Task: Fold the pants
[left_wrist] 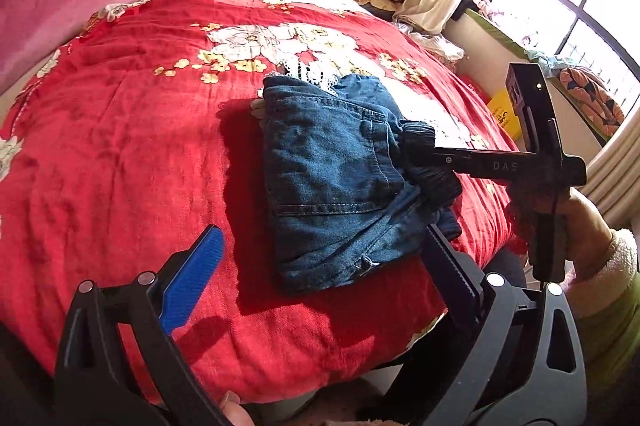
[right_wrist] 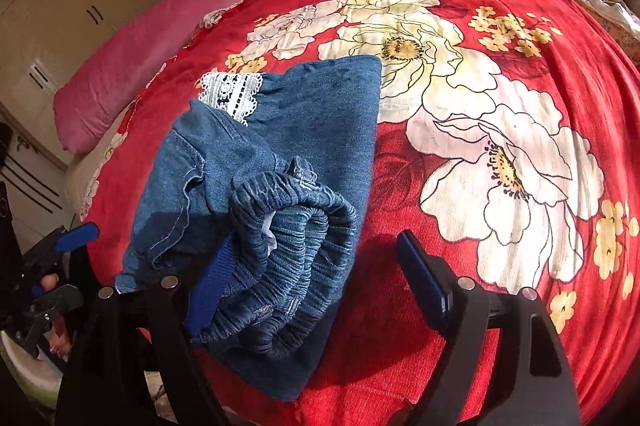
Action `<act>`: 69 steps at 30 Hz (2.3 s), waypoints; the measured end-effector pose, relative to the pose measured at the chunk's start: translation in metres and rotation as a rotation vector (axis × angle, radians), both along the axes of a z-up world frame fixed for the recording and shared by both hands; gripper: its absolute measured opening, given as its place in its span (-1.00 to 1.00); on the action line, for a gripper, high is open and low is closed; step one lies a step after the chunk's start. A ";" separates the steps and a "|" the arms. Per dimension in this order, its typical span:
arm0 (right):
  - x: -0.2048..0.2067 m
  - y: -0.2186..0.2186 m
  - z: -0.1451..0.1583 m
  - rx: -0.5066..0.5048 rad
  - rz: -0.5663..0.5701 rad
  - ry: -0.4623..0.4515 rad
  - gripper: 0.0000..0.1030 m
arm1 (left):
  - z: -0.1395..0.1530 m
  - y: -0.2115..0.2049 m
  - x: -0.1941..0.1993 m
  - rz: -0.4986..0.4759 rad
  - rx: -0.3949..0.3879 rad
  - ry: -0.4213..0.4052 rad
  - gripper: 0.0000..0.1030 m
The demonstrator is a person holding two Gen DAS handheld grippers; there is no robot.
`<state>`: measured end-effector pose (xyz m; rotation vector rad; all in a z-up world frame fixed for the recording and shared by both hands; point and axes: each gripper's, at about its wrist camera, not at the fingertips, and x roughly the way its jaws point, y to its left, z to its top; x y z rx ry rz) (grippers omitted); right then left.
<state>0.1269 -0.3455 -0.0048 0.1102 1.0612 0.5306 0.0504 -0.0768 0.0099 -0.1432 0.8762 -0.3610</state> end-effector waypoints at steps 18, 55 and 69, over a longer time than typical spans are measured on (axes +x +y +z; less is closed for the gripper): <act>0.045 0.035 0.048 0.015 0.094 -0.085 0.54 | 0.003 -0.006 0.002 -0.023 0.027 -0.025 0.80; 0.068 0.113 0.000 -0.289 0.285 -0.173 -0.71 | -0.022 -0.046 0.013 -0.156 0.070 -0.021 -0.53; 0.074 0.090 0.004 -0.173 0.181 -0.115 -0.33 | -0.027 -0.053 0.010 -0.203 0.040 0.030 -0.53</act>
